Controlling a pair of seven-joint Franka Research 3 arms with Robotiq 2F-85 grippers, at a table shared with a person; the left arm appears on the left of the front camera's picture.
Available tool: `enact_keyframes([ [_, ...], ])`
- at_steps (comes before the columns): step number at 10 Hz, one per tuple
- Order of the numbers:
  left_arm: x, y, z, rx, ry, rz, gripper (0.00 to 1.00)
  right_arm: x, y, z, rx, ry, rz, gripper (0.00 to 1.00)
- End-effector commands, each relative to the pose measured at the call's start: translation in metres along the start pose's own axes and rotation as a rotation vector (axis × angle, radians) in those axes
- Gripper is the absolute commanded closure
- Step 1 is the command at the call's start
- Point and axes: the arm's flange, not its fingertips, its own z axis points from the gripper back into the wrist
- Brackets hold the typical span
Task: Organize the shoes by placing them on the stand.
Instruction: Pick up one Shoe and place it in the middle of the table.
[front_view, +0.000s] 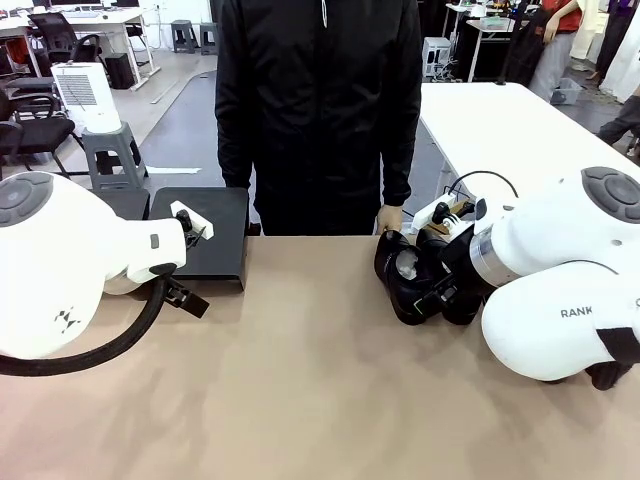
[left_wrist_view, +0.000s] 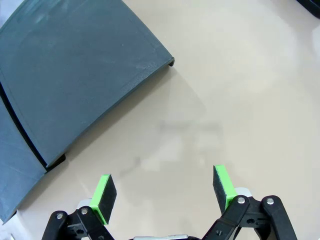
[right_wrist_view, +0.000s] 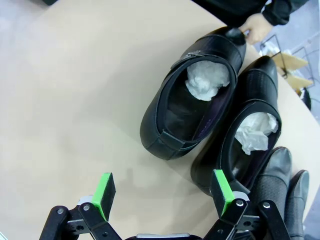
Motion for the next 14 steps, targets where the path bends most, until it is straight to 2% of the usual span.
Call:
enact_keyframes([
  [1,0.001,-0.014,0.020,0.051,0.018,-0.024,0.00,-0.004,-0.004,0.010,0.043,-0.005,0.001,0.00],
  [3,-0.018,-0.050,0.039,0.086,0.007,0.015,0.00,-0.017,-0.040,0.053,0.099,-0.050,-0.075,0.00],
  [6,-0.056,-0.091,0.053,0.119,-0.152,-0.013,0.00,-0.043,-0.091,0.109,0.195,-0.140,-0.136,0.00],
  [7,-0.078,-0.112,0.052,0.175,-0.272,-0.034,0.00,-0.058,-0.111,0.120,0.209,-0.161,-0.166,0.00],
  [8,-0.101,-0.127,0.051,0.198,-0.337,-0.005,0.00,-0.072,-0.126,0.129,0.223,-0.170,-0.193,0.00],
  [9,-0.119,-0.145,0.042,0.204,-0.380,0.028,0.00,-0.084,-0.137,0.133,0.241,-0.175,-0.208,0.00],
  [11,-0.135,-0.140,0.046,0.162,-0.370,0.096,0.00,-0.093,-0.144,0.132,0.259,-0.184,-0.213,0.00],
  [12,0.039,-0.134,0.051,0.131,-0.329,0.008,0.00,-0.087,-0.138,0.128,0.244,-0.202,-0.192,0.00],
  [13,0.039,-0.134,0.051,0.131,-0.329,0.008,0.00,-0.079,-0.159,0.141,0.233,-0.165,-0.237,0.00],
  [14,0.039,-0.134,0.051,0.131,-0.329,0.008,0.00,-0.079,-0.159,0.141,0.233,-0.165,-0.237,0.00],
])
